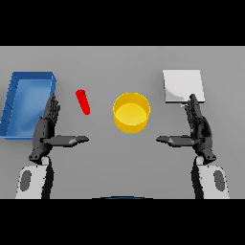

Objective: Pick up the red beaker and tilt it to pour out 1 green nut into yellow bowl. Pick up the yellow bowl and place it on the metallic measuring scale.

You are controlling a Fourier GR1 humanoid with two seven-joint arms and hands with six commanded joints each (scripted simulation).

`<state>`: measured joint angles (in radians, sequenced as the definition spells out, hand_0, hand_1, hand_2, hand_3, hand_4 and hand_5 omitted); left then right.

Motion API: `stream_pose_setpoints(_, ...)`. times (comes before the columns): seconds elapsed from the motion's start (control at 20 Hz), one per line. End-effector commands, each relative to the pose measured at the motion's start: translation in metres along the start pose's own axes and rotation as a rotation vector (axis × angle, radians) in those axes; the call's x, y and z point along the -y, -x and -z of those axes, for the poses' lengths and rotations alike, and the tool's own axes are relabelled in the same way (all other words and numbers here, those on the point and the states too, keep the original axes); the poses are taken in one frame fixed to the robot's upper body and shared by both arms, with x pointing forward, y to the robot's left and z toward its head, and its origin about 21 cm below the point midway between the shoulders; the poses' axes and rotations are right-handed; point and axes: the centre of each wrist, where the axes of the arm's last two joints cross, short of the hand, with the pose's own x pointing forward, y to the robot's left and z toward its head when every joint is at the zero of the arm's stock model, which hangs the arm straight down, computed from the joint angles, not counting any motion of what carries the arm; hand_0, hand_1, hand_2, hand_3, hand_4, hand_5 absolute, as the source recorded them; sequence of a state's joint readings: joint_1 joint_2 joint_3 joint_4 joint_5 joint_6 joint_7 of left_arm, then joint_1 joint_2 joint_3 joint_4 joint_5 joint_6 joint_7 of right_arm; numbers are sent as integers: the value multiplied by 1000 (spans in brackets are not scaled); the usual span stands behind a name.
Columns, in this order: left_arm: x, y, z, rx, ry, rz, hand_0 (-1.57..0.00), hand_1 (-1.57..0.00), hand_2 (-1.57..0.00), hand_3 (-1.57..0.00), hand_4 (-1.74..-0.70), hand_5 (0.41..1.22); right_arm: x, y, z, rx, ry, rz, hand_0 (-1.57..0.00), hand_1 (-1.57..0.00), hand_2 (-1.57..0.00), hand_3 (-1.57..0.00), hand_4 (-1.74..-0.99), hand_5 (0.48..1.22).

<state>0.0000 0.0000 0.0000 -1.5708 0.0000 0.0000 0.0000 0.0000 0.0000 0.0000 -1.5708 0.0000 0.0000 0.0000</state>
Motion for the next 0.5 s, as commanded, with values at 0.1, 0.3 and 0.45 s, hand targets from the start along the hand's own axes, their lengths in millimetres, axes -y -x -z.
stream_pose_setpoints(0.1,0,1,-3,4,0,-1,1,1,1,1,-1151,599,-1,0,0,1,0,0,1,1,1,1,-1167,599)
stream_pose_setpoints(0.3,-3,-2,-17,27,28,63,1,1,1,1,-1151,599,1,0,-9,74,-2,-155,1,1,1,1,-1167,599)
stream_pose_setpoints(0.45,-1,-9,-31,23,66,135,1,1,1,1,-1161,599,-6,-3,-22,119,-4,-327,1,1,1,1,-1160,591)
